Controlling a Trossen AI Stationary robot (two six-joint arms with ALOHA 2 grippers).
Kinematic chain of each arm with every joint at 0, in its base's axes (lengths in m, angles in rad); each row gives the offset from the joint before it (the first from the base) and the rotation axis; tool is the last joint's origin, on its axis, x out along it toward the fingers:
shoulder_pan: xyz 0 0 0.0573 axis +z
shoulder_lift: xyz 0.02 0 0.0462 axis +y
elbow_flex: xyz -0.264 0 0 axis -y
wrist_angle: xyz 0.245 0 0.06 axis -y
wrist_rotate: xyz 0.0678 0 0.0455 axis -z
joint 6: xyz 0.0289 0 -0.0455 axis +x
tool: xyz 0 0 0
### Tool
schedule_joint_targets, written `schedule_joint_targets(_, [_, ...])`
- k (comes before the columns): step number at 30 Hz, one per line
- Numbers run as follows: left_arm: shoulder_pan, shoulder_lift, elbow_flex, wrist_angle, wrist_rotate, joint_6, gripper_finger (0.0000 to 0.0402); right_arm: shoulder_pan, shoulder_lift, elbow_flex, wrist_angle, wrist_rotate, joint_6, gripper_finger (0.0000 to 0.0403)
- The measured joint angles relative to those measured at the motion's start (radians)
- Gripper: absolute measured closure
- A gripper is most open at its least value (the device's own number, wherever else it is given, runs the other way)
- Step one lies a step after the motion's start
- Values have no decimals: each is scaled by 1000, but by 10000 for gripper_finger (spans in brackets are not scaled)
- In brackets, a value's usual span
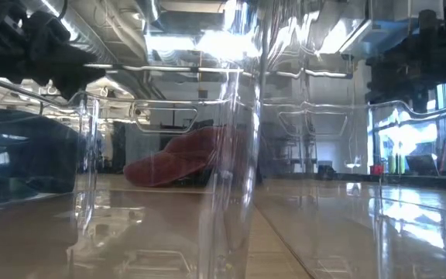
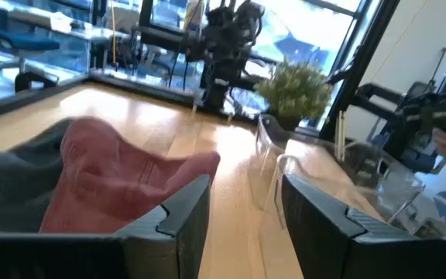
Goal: Pick & Place hat
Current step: Put the red cap into the right transparent bin
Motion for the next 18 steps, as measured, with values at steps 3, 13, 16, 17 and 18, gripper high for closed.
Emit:
schedule_joint_targets(3, [0, 0, 0, 84, -12, -40, 245, 0, 0, 0, 14, 49, 14, 144])
schedule_joint_targets(13, [0, 0, 0, 263, -285, -70, 245, -31, 0, 0, 203, 26, -66, 144])
schedule_joint_targets(16, [0, 0, 0, 264, -339, -71, 245, -44, 2, 0, 243, 5, -65, 143])
schedule_joint_targets(17, [0, 0, 0, 264, -341, -79, 245, -49, 5, 0, 254, -10, -67, 143])
schedule_joint_targets(18, [0, 0, 0, 264, -341, -85, 245, -54, 10, 2, 259, -23, -65, 142])
